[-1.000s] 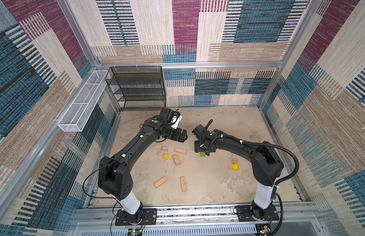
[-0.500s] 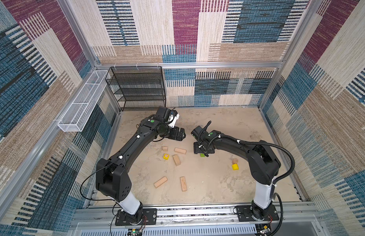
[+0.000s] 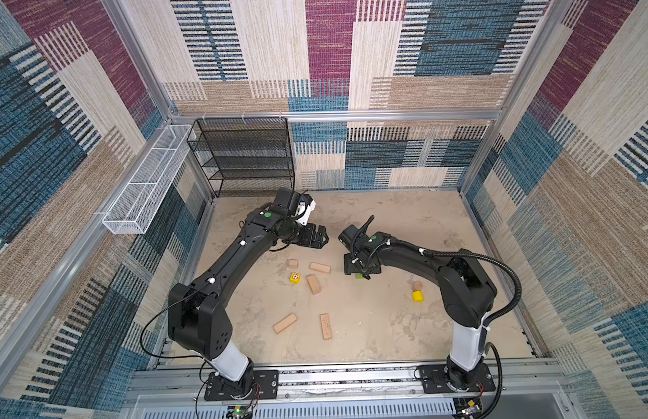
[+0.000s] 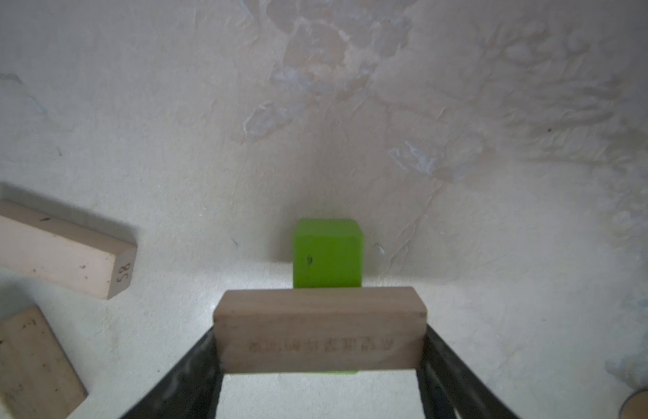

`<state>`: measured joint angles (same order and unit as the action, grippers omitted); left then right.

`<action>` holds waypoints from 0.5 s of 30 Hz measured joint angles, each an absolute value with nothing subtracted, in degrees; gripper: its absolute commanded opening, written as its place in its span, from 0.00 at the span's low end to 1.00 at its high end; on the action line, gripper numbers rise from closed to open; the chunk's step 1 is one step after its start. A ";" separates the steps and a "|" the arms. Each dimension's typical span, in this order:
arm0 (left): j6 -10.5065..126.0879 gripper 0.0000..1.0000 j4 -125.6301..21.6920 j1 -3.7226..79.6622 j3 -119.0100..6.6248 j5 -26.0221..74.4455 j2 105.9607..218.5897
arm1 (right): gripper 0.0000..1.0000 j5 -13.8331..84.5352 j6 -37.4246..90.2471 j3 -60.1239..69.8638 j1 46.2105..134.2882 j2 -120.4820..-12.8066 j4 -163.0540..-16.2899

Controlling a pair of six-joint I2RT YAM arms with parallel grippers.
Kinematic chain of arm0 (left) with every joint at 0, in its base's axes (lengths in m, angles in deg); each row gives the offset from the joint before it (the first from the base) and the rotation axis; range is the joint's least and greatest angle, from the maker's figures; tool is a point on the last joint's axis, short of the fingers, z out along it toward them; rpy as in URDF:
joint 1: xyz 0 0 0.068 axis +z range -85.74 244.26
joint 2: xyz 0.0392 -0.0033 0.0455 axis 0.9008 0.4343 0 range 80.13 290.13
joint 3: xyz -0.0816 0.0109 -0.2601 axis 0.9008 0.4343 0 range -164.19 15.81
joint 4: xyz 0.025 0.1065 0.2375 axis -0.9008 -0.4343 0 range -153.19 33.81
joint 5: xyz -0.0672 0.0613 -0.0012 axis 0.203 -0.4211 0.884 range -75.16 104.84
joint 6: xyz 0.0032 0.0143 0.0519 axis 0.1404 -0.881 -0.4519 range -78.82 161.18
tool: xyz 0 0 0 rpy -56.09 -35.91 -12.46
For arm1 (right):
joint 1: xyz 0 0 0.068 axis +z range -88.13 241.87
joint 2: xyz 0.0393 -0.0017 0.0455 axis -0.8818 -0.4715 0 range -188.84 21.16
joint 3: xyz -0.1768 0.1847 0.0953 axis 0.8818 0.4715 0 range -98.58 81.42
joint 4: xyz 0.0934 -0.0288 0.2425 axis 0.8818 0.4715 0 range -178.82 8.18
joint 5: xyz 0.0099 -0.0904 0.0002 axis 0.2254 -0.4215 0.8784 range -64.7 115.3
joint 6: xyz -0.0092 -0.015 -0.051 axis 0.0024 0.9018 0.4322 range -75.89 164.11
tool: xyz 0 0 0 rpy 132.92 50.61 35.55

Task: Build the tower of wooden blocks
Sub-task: 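Lower the wooden block onto the green block with the right gripper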

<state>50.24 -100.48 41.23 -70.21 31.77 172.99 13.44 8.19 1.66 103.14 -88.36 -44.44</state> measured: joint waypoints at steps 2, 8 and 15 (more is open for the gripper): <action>50.24 0.98 -100.48 41.25 -70.21 31.79 172.97 | 0.17 13.14 8.19 1.66 103.14 -88.36 -44.27; 50.33 0.97 -100.48 41.56 -70.21 31.92 172.97 | 0.18 13.05 8.19 1.66 103.14 -88.38 -44.07; 50.40 0.98 -100.48 41.76 -70.21 31.92 172.97 | 0.29 13.11 8.19 1.66 103.14 -88.49 -43.96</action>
<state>50.40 -100.48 41.76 -70.21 31.92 172.97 13.11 8.19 1.66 103.14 -88.49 -43.96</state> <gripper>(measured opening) 0.976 0.774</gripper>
